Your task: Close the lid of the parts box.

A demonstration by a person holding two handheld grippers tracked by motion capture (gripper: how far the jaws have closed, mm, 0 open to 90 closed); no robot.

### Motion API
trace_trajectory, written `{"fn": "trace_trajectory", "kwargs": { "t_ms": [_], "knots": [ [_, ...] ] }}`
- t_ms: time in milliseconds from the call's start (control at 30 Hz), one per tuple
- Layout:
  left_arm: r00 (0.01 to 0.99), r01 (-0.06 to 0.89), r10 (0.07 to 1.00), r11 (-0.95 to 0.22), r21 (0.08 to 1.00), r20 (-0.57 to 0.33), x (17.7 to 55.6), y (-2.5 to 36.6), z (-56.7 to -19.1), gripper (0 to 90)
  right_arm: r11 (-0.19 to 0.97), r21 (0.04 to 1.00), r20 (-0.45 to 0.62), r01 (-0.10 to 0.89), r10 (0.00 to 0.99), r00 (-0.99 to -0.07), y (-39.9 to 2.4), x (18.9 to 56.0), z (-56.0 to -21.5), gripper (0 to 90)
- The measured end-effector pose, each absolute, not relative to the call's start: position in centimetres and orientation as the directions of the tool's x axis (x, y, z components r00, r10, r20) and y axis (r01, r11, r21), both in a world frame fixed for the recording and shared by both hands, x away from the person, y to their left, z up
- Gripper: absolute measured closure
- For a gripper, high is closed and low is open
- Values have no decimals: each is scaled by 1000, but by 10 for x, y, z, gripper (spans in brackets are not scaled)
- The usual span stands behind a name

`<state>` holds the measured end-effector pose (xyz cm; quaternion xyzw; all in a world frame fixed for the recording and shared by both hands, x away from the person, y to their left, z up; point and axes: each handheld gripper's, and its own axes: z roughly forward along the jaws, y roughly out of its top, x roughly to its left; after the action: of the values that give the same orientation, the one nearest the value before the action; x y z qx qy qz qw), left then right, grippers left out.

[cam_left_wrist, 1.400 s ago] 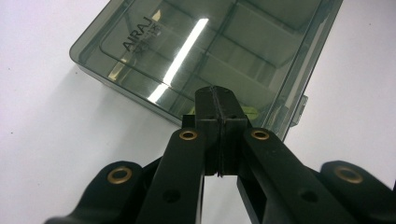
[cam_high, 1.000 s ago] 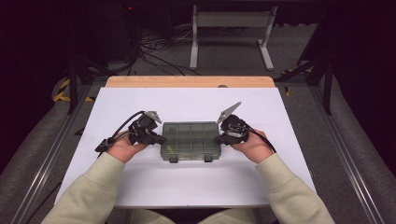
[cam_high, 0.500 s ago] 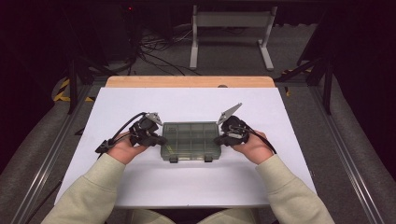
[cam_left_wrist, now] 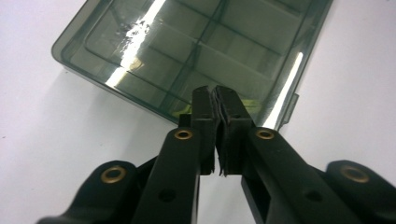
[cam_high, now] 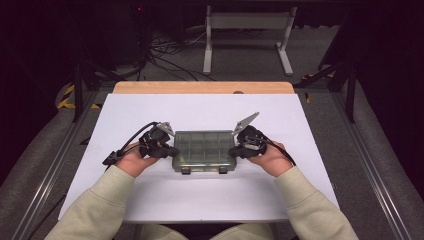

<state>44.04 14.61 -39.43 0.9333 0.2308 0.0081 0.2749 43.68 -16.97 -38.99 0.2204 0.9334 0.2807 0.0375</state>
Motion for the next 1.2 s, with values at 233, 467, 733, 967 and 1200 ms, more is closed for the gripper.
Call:
{"fn": "trace_trajectory", "kwargs": {
  "t_ms": [233, 467, 733, 967, 1200],
  "knots": [
    [897, 416, 430, -741, 527, -104, 440, 146, -393, 782, 734, 545, 53, 405, 451, -891, -170, 436, -389, 779],
    [901, 393, 422, -690, 607, -103, 434, 150, -381, 585, 658, 631, 80, 411, 472, -878, -178, 435, -377, 588],
    [897, 377, 430, -614, 693, -107, 424, 161, -366, 325, 585, 713, 81, 387, 480, -874, -185, 427, -364, 346],
    [883, 379, 456, -558, 738, -109, 415, 170, -363, 132, 530, 774, 48, 347, 496, -867, -192, 416, -353, 230],
    [871, 369, 480, -497, 786, -105, 404, 183, -357, 15, 461, 831, 37, 311, 514, -857, -205, 407, -347, 88]
  ]
}}
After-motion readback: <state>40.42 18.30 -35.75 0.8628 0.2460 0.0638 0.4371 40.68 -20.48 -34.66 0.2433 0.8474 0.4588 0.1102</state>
